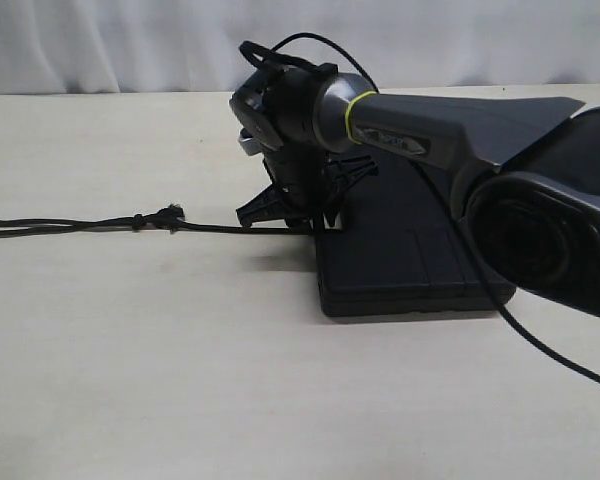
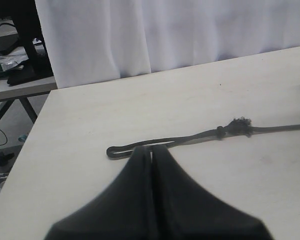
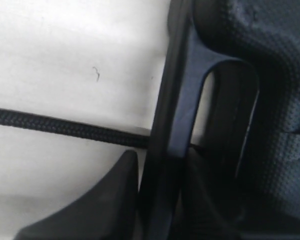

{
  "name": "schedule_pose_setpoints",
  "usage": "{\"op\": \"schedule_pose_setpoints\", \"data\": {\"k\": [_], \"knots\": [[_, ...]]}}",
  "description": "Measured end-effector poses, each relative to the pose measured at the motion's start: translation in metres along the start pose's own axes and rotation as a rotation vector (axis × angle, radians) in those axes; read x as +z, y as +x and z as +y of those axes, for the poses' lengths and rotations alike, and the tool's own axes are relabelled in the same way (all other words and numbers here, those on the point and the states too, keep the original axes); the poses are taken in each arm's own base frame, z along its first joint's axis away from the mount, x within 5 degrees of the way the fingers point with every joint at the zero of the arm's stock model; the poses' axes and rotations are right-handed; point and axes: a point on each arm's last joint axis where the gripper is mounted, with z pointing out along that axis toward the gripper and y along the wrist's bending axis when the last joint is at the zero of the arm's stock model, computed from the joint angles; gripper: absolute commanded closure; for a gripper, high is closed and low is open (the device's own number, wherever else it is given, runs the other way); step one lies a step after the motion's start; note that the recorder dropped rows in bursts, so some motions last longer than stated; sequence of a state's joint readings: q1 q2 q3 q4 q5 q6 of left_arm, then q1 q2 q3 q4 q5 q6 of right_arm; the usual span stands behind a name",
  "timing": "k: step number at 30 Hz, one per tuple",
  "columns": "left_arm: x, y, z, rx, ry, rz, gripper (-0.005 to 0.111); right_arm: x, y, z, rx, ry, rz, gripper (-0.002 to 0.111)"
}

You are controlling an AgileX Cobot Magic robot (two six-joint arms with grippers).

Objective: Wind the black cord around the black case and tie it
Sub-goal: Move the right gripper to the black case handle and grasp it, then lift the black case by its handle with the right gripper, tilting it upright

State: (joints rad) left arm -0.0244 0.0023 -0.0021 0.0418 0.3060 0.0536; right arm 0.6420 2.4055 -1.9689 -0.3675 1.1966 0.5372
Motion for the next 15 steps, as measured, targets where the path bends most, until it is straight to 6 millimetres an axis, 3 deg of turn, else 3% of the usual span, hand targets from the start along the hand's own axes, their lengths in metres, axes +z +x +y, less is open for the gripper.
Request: {"op": "schedule_pose_setpoints", "data": {"k": [7,15], "knots": [[0.000,0.000,0.000,0.000,0.000,0.000,0.107,0.000,0.002,0.000,0.008,0.001,0.024,0.104],[0.000,0.000,0.000,0.000,0.000,0.000,0.107,-0.011,0.001,-0.004,0.004,-0.009,0.011,0.104]]}}
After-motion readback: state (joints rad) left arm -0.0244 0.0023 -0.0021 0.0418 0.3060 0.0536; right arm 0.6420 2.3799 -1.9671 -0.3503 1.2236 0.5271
